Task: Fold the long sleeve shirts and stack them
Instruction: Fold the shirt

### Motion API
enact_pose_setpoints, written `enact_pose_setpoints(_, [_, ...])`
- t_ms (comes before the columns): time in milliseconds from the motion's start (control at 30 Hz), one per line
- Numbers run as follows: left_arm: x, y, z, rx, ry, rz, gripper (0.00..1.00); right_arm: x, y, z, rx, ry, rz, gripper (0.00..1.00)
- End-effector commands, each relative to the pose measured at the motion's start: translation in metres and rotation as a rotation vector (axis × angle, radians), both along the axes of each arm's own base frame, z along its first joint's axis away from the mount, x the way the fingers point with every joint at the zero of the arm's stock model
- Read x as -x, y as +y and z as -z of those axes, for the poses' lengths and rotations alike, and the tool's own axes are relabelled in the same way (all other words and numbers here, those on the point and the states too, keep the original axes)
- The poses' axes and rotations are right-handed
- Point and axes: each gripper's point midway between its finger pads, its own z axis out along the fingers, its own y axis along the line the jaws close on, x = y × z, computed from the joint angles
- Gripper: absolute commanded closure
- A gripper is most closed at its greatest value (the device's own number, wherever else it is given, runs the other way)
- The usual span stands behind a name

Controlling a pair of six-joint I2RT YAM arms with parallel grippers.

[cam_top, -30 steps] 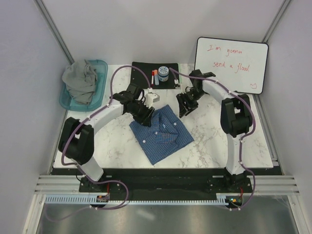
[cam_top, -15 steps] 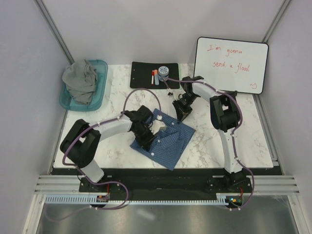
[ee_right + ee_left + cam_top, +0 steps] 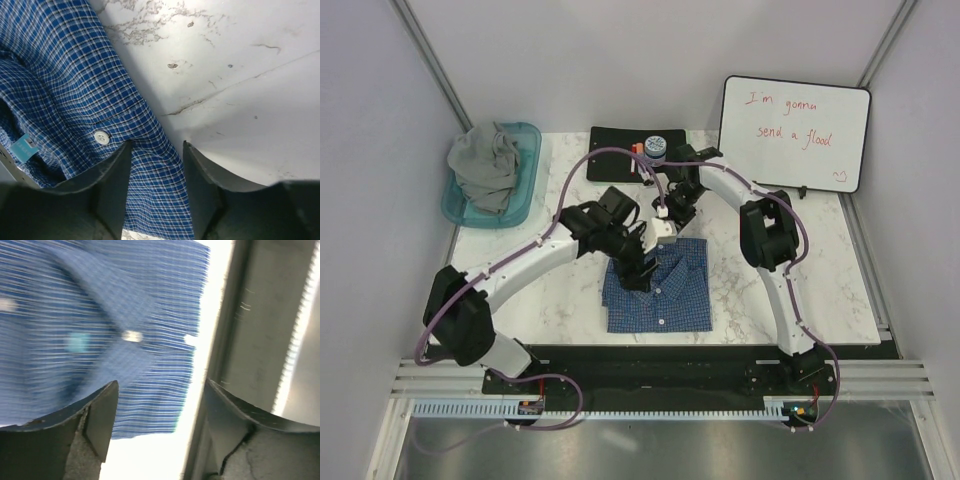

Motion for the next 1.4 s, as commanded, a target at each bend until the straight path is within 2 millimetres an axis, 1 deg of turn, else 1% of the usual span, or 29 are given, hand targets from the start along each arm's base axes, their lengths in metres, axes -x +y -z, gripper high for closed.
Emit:
enact_pose_setpoints(0, [-0.052,0.003,-0.01,-0.014,-0.159,0.028,0.21,-0.006,0.013,-0.042,-0.094,-0.092,-0.01,0.44])
enact_pose_setpoints(33, [-0.062,0.004,0.0,-0.032,-0.155,0.04,0.21,-0.006,0.015,-0.036,-0.09,-0.078,-0.01,0.44])
enact_pose_setpoints(100, [-0.078,-0.002,-0.001,-0.029,-0.176,0.047,0.2,-0.004,0.017,-0.028,-0.085,-0.067,-0.017,0.44])
enact_pose_setpoints(167, [-0.09,-0.004,0.017,-0.067,-0.175,0.064,0.2,-0.004,0.018,-0.017,-0.08,-0.055,-0.024,0.44])
enact_pose_setpoints(200, [-0.097,-0.006,0.018,-0.069,-0.187,0.069,0.2,-0.005,0.019,-0.014,-0.079,-0.053,-0.027,0.44])
enact_pose_setpoints(233, [-0.101,-0.006,0.03,-0.085,-0.171,0.076,0.19,-0.004,0.02,-0.007,-0.079,-0.041,-0.035,0.44])
enact_pose_setpoints(367, [-0.112,-0.007,0.049,-0.104,-0.163,0.078,0.18,0.005,0.027,0.009,-0.082,-0.01,-0.068,0.48])
enact_pose_setpoints(467, [-0.11,-0.003,0.063,-0.128,-0.146,0.08,0.19,0.019,0.032,0.015,-0.101,0.024,-0.099,0.56])
enact_pose_setpoints(533, [-0.108,-0.002,0.066,-0.127,-0.138,0.08,0.22,0.027,0.033,0.016,-0.116,0.046,-0.113,0.62])
enact_pose_setpoints(667, [-0.097,0.007,0.077,-0.151,-0.114,0.084,0.27,0.037,0.032,0.016,-0.125,0.055,-0.14,0.64])
enact_pose_setpoints(700, [-0.096,0.008,0.075,-0.15,-0.119,0.084,0.28,0.041,0.03,0.016,-0.131,0.056,-0.152,0.64])
enact_pose_setpoints(767, [-0.09,0.012,0.08,-0.156,-0.103,0.09,0.35,0.043,0.029,0.017,-0.13,0.058,-0.159,0.65])
enact_pose_setpoints(833, [-0.085,0.013,0.079,-0.148,-0.096,0.097,0.44,0.044,0.028,0.018,-0.123,0.056,-0.165,0.65])
enact_pose_setpoints(867, [-0.082,0.014,0.079,-0.147,-0.091,0.102,0.43,0.042,0.025,0.021,-0.104,0.051,-0.159,0.63])
enact_pose_setpoints(900, [-0.082,0.015,0.077,-0.149,-0.094,0.094,0.4,0.04,0.025,0.02,-0.095,0.047,-0.148,0.6])
enact_pose_setpoints(933, [-0.083,0.015,0.07,-0.137,-0.109,0.088,0.33,0.039,0.023,0.019,-0.091,0.047,-0.139,0.56])
enact_pose_setpoints(967, [-0.079,0.017,0.068,-0.13,-0.106,0.088,0.32,0.037,0.023,0.014,-0.089,0.04,-0.13,0.55])
enact_pose_setpoints(1000, [-0.076,0.017,0.063,-0.112,-0.107,0.09,0.31,0.035,0.021,0.003,-0.094,0.026,-0.11,0.53])
enact_pose_setpoints(1033, [-0.073,0.016,0.052,-0.091,-0.127,0.087,0.28,0.032,0.017,-0.005,-0.094,0.036,-0.06,0.51])
enact_pose_setpoints(1067, [-0.07,0.017,0.052,-0.088,-0.116,0.081,0.28,0.027,0.016,-0.012,-0.107,0.028,-0.021,0.5])
enact_pose_setpoints(1100, [-0.067,0.017,0.051,-0.084,-0.103,0.068,0.27,0.029,0.011,-0.027,-0.131,0.03,0.019,0.49])
enact_pose_setpoints(1133, [-0.065,0.019,0.051,-0.086,-0.098,0.061,0.27,0.022,-0.001,-0.036,-0.141,0.046,0.102,0.46])
enact_pose_setpoints(1167, [-0.062,0.021,0.055,-0.092,-0.086,0.056,0.27,0.017,-0.007,-0.043,-0.154,0.033,0.139,0.44])
enact_pose_setpoints(1200, [-0.062,0.021,0.055,-0.096,-0.083,0.043,0.27,0.019,-0.017,-0.055,-0.162,0.03,0.178,0.43])
enact_pose_setpoints(1233, [-0.061,0.022,0.057,-0.098,-0.076,0.038,0.27,0.011,-0.034,-0.061,-0.169,0.029,0.243,0.43])
enact_pose_setpoints(1267, [-0.062,0.021,0.058,-0.093,-0.081,0.031,0.27,0.011,-0.043,-0.075,-0.179,0.026,0.296,0.43])
enact_pose_setpoints(1300, [-0.062,0.021,0.058,-0.092,-0.076,0.017,0.27,0.023,-0.055,-0.068,-0.17,0.08,0.339,0.44])
enact_pose_setpoints(1333, [-0.062,0.02,0.056,-0.082,-0.077,0.015,0.27,0.024,-0.072,-0.067,-0.171,0.103,0.398,0.45])
enact_pose_setpoints(1367, [-0.064,0.017,0.054,-0.072,-0.084,0.012,0.26,0.03,-0.079,-0.072,-0.179,0.115,0.424,0.45])
